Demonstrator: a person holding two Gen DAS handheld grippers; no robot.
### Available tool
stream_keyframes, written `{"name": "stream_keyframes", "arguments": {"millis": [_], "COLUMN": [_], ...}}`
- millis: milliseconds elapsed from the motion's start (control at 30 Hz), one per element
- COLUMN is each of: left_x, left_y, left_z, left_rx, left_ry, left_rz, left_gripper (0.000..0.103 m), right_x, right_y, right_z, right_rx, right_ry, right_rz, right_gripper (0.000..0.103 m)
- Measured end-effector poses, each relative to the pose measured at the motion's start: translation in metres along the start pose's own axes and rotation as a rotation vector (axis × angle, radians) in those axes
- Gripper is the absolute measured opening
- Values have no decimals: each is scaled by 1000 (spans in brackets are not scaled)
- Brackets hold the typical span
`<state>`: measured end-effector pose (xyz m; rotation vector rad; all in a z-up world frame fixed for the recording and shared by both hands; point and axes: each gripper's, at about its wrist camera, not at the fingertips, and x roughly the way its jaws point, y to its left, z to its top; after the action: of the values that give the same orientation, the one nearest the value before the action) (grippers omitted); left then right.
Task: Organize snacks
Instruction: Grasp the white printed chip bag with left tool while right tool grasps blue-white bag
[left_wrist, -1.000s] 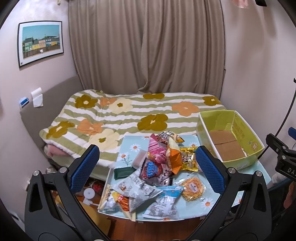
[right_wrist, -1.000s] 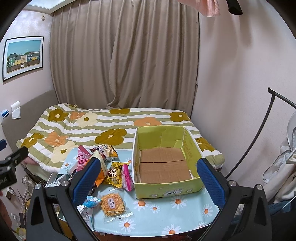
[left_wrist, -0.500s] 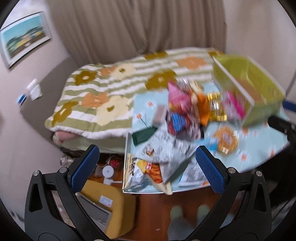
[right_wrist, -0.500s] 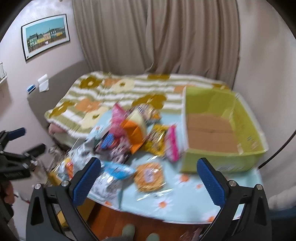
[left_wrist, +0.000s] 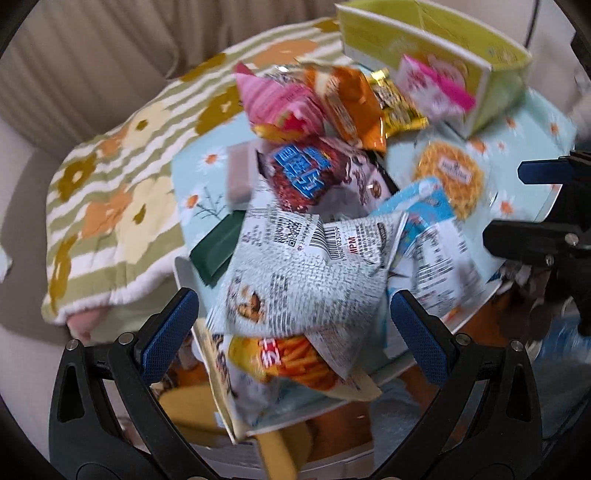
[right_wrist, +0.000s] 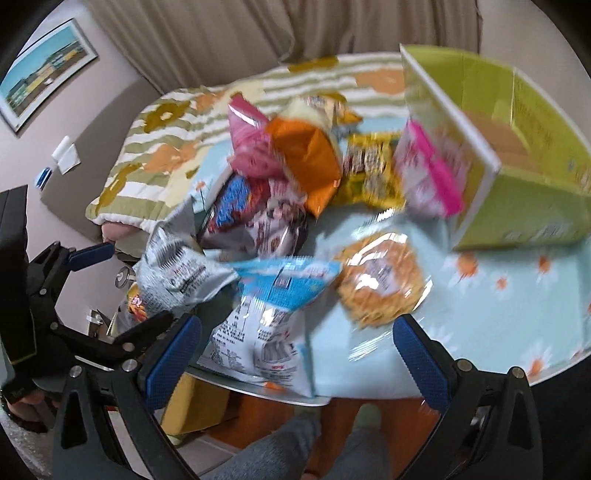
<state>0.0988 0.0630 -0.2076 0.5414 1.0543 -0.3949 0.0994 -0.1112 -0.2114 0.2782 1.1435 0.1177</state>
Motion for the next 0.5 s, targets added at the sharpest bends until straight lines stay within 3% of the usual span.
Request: {"name": "stream_keyframes", "arguments": {"millis": [367,500], "left_x": [39,44], "left_y": [-1,1], "left_z": [2,2], "left_rx": [118,141], "left_ry": [-8,-14], "left_rz": [-34,-53], "left_gripper": [103,92], "right_x": [39,53], "right_y": [-4,0], "right_z": [-10,-9], "right_rx": [127,148], "right_ry": [40,45], "right_rz": [50,55], "right_gripper": [103,103]}}
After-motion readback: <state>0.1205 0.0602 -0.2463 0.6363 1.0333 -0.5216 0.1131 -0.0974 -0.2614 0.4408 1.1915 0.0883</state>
